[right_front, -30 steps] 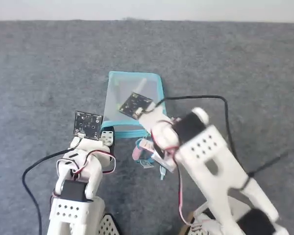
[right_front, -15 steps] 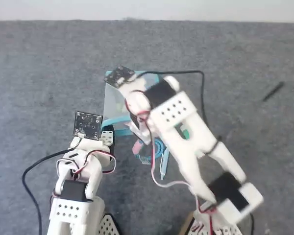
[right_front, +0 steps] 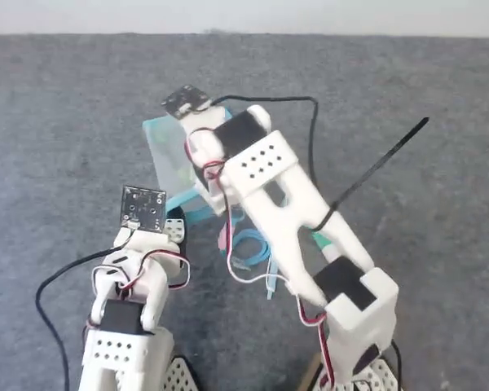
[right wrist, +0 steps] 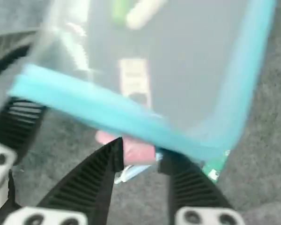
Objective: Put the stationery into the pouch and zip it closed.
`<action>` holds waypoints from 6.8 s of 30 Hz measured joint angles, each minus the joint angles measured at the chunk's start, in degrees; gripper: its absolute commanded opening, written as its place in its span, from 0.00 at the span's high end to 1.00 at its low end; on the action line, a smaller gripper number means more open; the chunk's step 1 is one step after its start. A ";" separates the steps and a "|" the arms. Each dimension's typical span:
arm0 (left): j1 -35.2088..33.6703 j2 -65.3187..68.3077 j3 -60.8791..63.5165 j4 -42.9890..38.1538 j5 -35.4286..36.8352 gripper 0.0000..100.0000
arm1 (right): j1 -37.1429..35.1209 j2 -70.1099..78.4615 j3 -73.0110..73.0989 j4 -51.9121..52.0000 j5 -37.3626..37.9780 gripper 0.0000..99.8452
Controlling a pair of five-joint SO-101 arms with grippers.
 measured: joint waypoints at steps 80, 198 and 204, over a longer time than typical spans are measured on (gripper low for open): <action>-3.25 0.00 0.09 0.00 -0.26 0.99 | 4.92 -62.33 56.26 -0.18 14.15 0.99; -2.99 0.00 0.09 0.09 -3.60 0.99 | 7.56 -70.33 100.92 -66.64 13.19 0.72; -2.99 0.00 0.09 0.09 -3.60 0.99 | 7.56 -70.33 100.13 -59.43 2.46 0.72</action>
